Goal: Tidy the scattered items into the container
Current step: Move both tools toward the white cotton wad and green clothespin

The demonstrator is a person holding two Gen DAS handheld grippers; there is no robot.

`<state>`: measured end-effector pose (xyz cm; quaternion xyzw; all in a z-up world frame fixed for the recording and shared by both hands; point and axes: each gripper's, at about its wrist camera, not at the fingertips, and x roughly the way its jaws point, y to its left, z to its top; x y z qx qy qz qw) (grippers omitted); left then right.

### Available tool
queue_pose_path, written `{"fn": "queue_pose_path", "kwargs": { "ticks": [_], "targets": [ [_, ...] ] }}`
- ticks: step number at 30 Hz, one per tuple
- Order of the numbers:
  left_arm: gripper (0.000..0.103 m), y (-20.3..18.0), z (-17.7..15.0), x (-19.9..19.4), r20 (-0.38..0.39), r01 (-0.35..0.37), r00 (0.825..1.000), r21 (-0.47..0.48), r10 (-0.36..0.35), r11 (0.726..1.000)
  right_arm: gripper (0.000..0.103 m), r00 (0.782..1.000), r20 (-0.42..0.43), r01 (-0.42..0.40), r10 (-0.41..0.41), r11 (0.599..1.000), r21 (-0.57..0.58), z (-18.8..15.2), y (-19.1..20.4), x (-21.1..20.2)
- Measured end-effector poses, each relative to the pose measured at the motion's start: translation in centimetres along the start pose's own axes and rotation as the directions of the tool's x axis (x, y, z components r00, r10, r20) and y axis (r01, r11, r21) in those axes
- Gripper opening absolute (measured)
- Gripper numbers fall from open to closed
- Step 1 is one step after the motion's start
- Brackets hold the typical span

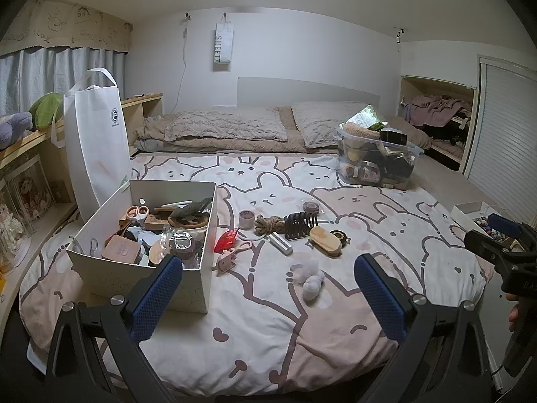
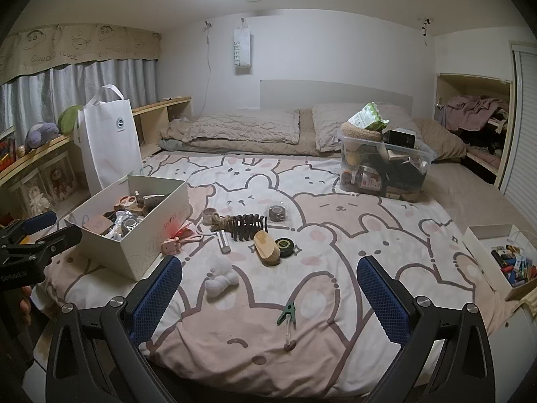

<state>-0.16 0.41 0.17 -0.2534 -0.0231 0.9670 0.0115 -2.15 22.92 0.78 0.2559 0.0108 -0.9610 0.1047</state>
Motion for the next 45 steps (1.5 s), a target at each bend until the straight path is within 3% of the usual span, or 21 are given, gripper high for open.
{"fn": "queue_pose_path", "kwargs": {
  "ticks": [16,34,45],
  "targets": [
    [0.103,0.2,-0.6,0.8,-0.013,0.004,1.0,0.003,-0.004,1.0,0.103,1.0,-0.014,-0.005,0.005,1.0,0.001,-0.4,-0.1,0.8],
    [0.103,-1.1,-2.1,5.3,-0.129,0.046,0.991,0.019,-0.043,0.999,0.103,0.991,-0.133,-0.004,0.008,1.0,0.023,-1.7,-1.1,4.5],
    [0.103,-1.8,-3.4,9.0,-0.215,0.075,0.974,0.023,-0.068,0.997,0.103,0.976,-0.216,0.003,0.006,0.999,0.042,-2.7,-1.7,7.9]
  ]
}}
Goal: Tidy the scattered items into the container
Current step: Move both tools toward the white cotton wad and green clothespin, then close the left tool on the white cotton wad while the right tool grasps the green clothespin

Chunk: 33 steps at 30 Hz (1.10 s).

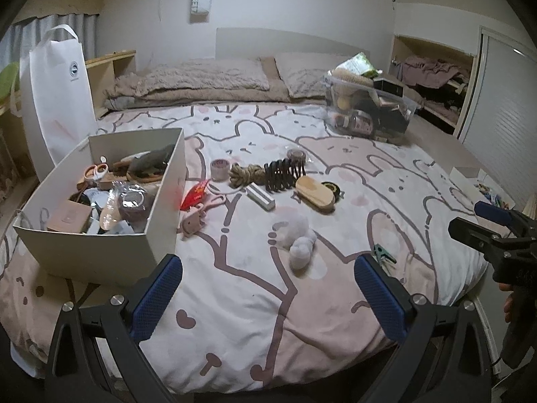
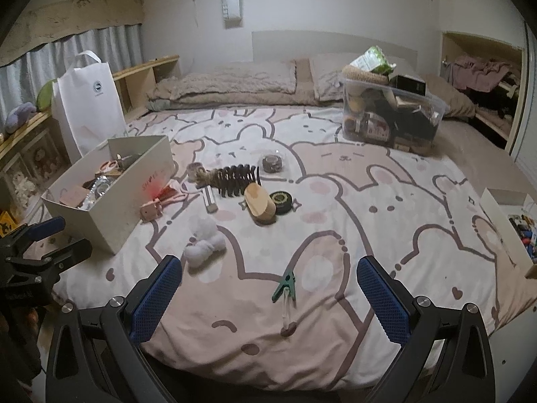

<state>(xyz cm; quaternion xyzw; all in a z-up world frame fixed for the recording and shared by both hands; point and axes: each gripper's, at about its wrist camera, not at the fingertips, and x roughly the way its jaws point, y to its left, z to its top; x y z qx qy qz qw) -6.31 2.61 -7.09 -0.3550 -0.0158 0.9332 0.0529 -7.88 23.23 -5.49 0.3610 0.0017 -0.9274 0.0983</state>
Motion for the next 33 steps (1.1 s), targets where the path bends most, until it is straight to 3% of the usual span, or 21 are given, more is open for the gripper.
{"fn": "queue_pose_path", "kwargs": {
  "ticks": [9,19,27,33],
  "targets": [
    [0.103,-0.7,-0.3,3.8,-0.057,0.043,0.997,0.019,-0.042,0.999,0.103,0.997,-0.075,-0.018,0.019,1.0,0.018,0.1,-0.8,3.7],
    [0.103,-2.4,-0.7,8.5,-0.109,0.041,0.994,0.076,-0.032,0.996,0.103,0.99,-0.136,-0.03,0.035,0.999,0.04,0.4,-1.9,8.3],
    [0.103,-2.6,-1.5,12.8,-0.195,0.088,0.978,0.033,-0.079,0.996,0.103,0.982,-0.182,-0.036,0.042,0.999,0.04,0.1,-2.6,11.5],
    [0.103,-2.9,-2.1,15.4,-0.231,0.083,0.97,0.022,-0.076,0.996,0.103,0.973,-0.23,-0.026,0.034,0.999,0.037,-0.9,-3.3,13.5]
  ]
}}
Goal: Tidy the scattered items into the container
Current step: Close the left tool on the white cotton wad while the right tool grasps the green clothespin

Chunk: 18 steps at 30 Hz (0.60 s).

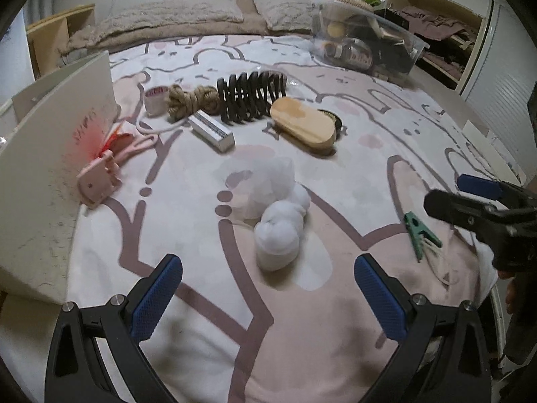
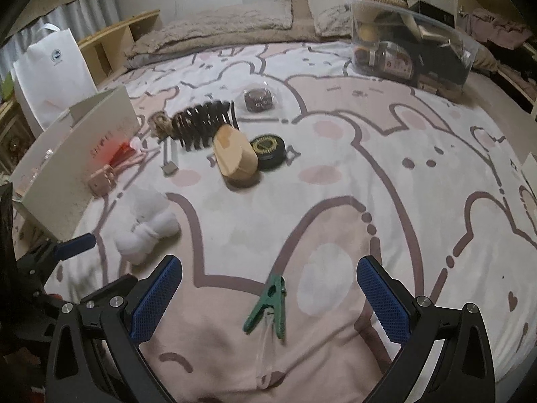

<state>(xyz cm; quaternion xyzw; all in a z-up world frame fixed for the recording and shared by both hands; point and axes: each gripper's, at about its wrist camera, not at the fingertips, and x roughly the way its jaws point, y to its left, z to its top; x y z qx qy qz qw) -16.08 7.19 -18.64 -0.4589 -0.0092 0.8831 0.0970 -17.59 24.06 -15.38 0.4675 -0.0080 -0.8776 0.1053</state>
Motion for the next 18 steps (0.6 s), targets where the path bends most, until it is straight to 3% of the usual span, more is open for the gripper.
{"fn": "queue_pose_path", "kwargs": {
  "ticks": [8,18],
  "targets": [
    [0.103,0.4,0.4,2.6,-0.021,0.011,1.0,-0.048,-0.012,0.999,0.103,0.998,-0.063,0.019,-0.02,1.0,-0.021,-1.6,-0.6,2.0],
    [0.103,-0.1,1.0,4.4,-0.013,-0.077,0.997,0.002,0.077,0.997,0.103,0.993,-0.108,0.036,-0.041,0.998,-0.056,-3.4,-0.4,3.8]
  ]
}}
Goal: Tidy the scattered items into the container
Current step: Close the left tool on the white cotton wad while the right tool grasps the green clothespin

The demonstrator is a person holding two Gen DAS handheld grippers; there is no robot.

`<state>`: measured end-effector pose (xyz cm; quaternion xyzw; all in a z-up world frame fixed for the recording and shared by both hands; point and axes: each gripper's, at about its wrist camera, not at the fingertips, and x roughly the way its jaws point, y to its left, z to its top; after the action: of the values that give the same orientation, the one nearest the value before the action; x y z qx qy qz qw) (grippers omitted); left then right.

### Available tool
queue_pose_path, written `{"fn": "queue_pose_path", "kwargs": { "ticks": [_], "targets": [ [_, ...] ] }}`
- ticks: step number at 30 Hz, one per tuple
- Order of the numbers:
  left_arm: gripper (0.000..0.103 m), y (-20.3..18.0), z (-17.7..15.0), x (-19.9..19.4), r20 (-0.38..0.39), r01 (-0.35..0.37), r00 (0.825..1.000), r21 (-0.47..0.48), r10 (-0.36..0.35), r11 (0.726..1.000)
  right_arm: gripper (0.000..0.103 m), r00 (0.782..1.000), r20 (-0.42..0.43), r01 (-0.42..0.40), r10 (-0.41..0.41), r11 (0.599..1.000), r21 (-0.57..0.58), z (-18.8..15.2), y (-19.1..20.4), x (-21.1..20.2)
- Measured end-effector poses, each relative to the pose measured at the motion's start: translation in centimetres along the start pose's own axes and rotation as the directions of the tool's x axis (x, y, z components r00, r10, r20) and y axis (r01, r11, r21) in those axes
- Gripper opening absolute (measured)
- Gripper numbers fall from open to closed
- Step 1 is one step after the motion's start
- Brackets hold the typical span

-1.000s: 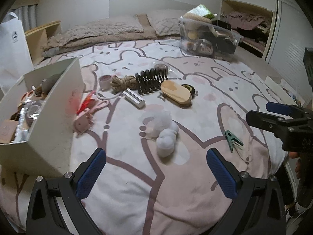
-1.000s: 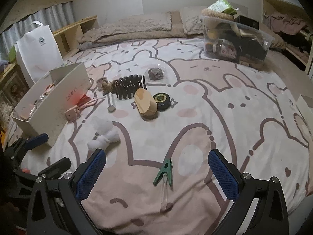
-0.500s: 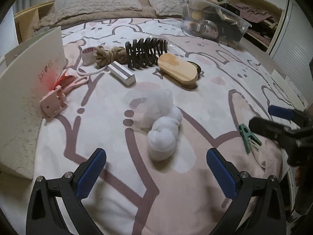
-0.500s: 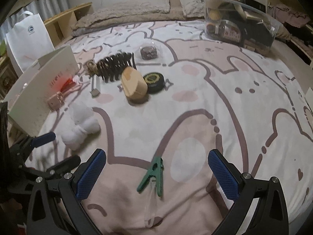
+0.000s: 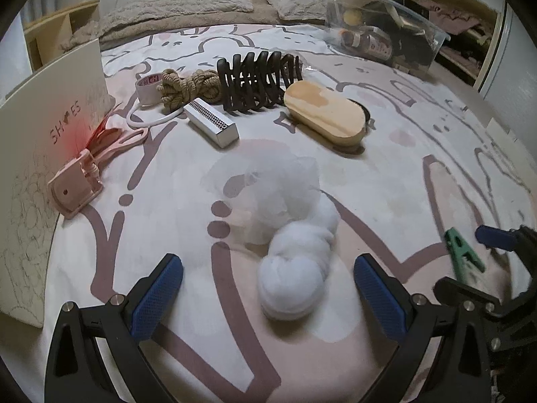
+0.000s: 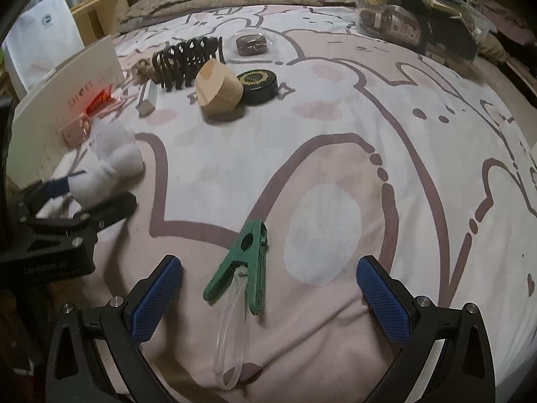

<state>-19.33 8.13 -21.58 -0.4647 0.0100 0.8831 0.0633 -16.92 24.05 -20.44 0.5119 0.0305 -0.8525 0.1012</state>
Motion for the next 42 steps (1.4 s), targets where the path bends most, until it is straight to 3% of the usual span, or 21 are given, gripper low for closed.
{"fn": "queue_pose_path", "kwargs": {
  "ticks": [11,16,20,24,27,35,40,42],
  "targets": [
    [0.103,-0.6,0.0,0.5,-0.025,-0.033,0.999,0.05,0.034,0.998,0.103,0.997,0.046,0.058,-0.058,0.998,0.002,-0.8,0.5,0.3],
    [0.103,-0.6,-0.2,0.6,-0.018,-0.04,0.999,0.041,0.041,0.998,0.103,0.998,0.035,0.048,-0.05,0.998,0.039,-0.8,0.2,0.5],
    [0.103,-0.6,-0.2,0.5,-0.004,-0.04,0.999,0.023,0.04,0.999,0.103,0.995,0.078,0.058,-0.061,0.997,0.04,-1.3,0.4,0.4],
    [0.103,0.2,-0.4,0.0,0.049,-0.001,0.999,-0.052,0.003,0.999,0.103,0.991,0.12,0.044,-0.051,0.997,0.056,-1.7,0.3,0.0],
    [0.103,0.2,-0.5,0.0,0.051,-0.012,0.999,-0.041,0.014,0.999,0.102,0.989,0.137,0.047,-0.054,0.997,0.055,-1.9,0.4,-0.2],
    [0.103,-0.1,-1.0,-0.3,0.096,-0.03,0.995,-0.031,0.033,0.999,0.08,0.973,0.224,0.053,-0.061,0.998,0.042,-3.1,1.3,-0.9],
    [0.097,-0.2,-1.3,-0.5,0.137,-0.029,0.99,-0.038,0.034,0.999,0.045,0.967,0.251,0.042,-0.048,0.999,0.027,-3.2,1.7,-1.5],
    [0.091,0.0,-1.4,-0.7,0.157,-0.023,0.987,-0.05,0.03,0.998,0.043,0.967,0.253,0.035,-0.04,0.999,0.027,-3.2,1.7,-1.6]
  ]
}}
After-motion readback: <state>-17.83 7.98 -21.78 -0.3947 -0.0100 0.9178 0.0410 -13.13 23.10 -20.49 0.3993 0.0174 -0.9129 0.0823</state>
